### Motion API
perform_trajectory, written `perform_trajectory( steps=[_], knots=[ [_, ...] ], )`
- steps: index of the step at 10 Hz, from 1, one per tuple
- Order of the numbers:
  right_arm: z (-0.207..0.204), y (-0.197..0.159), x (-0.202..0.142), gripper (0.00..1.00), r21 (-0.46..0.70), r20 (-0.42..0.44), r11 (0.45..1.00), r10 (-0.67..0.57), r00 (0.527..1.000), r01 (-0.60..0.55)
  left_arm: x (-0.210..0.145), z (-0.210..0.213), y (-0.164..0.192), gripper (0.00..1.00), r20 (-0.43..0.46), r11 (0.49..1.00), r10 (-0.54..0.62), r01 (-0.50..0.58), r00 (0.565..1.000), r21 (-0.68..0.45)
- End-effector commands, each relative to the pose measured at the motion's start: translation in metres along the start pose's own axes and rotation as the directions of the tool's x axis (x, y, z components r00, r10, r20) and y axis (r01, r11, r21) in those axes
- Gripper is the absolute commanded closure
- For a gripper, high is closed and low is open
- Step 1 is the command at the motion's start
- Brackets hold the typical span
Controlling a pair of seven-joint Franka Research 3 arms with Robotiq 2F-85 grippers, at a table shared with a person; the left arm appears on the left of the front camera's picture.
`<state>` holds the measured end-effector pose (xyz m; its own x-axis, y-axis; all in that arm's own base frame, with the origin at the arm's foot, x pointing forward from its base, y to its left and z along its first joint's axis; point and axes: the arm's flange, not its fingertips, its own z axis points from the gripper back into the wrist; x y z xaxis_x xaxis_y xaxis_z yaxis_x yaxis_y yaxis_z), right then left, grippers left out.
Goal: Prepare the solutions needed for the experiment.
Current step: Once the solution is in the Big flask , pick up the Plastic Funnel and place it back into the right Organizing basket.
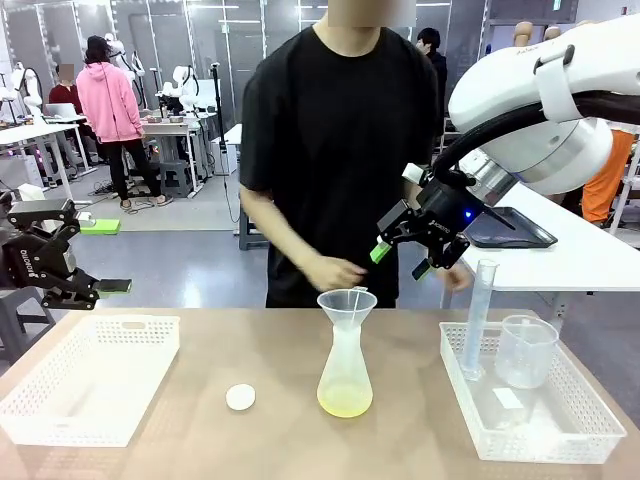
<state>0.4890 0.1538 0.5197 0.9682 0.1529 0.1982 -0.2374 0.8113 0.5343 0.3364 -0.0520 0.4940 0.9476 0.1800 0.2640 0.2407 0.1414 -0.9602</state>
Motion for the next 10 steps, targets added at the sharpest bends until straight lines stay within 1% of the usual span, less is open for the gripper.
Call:
perform_trajectory(
  steps=[1,3,6,7,10],
  knots=[
    [-0.013,-0.001,0.012,0.0,0.006,-0.086,0.997,0.071,0.994,-0.071,0.001,-0.002,-0.002,0.0,0.007,1.0,0.002,-0.001,1.0,-0.026],
    [-0.026,-0.004,0.028,0.0,0.034,-0.163,0.989,0.145,0.976,-0.142,0.001,-0.002,-0.002,0.0,0.007,1.0,0.002,-0.001,1.0,-0.026],
    [-0.049,-0.008,0.038,0.0,0.023,-0.274,0.984,0.176,0.945,-0.177,0.001,-0.002,-0.002,0.0,0.007,1.0,0.002,-0.001,1.0,-0.026],
    [-0.056,-0.007,0.042,0.0,0.035,-0.284,0.984,0.179,0.942,-0.177,0.001,-0.002,-0.002,0.0,0.007,1.0,0.002,-0.001,1.0,-0.026],
    [-0.07,-0.005,0.052,0.0,0.051,-0.27,0.986,0.165,0.949,-0.157,0.001,-0.002,-0.002,0.0,0.007,1.0,0.002,-0.001,1.0,-0.026]
  ],
)
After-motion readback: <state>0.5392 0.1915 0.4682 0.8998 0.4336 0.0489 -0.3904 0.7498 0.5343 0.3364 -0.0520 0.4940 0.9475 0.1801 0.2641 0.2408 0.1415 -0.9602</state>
